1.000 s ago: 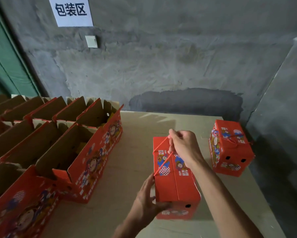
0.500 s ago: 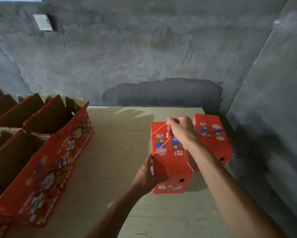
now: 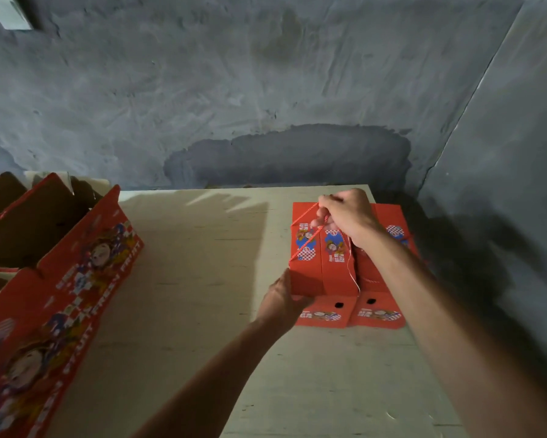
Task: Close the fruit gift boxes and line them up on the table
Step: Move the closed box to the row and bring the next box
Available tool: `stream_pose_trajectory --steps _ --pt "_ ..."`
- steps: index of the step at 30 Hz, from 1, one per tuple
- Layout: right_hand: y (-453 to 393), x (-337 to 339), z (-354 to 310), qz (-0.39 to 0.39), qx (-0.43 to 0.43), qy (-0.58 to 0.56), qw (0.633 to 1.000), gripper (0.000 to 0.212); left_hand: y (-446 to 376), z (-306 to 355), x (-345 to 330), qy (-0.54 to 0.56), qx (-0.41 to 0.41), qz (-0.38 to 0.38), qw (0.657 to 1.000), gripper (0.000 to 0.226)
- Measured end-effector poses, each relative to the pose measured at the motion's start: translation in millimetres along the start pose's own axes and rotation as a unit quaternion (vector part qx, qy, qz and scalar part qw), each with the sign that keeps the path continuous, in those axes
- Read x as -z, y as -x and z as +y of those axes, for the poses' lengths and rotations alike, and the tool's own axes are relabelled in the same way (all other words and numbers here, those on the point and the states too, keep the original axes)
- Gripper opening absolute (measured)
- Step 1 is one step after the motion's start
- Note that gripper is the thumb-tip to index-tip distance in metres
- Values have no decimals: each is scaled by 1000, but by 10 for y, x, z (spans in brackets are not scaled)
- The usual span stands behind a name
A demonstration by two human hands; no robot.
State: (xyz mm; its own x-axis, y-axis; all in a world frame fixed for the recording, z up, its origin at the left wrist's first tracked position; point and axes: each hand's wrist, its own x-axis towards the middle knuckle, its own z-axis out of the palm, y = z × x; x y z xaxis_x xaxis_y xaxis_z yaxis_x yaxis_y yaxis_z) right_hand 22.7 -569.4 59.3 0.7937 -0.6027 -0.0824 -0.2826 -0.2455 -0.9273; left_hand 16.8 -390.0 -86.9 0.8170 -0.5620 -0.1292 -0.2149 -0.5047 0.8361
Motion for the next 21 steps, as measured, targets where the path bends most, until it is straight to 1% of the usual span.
stream_pose_trajectory --steps 2,6,10,11,13,14,16,18,20,21 --pt "-101 55 31 7 0 -16 1000 18 -102 20 -54 0 1 8 1000 51" --pt "-222 135 153 13 9 -2 1000 16 -254 17 -99 -1 -2 2 1000 51" --pt "-263 176 174 -7 1 -23 1000 14 -255 -12 -146 -3 -6 9 1000 52" --pt "-261 177 164 -17 2 2 1000 16 -243 -14 -162 -5 -7 15 1000 51" --pt "-233 180 140 -37 21 115 992 25 -210 -11 -195 -10 -8 25 1000 52" --pt "-207 183 132 -32 34 173 984 32 -177 0 -208 -10 -8 29 1000 56" --pt "-162 201 128 9 55 239 970 41 -76 17 -216 2 -17 37 999 65" --pt "-98 241 157 55 60 275 958 44 48 3 -193 22 -25 41 999 66" --pt "19 280 201 92 47 295 950 44 162 -20 -135 31 -22 39 998 64" --pt "95 295 238 106 42 287 951 43 209 -25 -94 31 -15 38 999 65"
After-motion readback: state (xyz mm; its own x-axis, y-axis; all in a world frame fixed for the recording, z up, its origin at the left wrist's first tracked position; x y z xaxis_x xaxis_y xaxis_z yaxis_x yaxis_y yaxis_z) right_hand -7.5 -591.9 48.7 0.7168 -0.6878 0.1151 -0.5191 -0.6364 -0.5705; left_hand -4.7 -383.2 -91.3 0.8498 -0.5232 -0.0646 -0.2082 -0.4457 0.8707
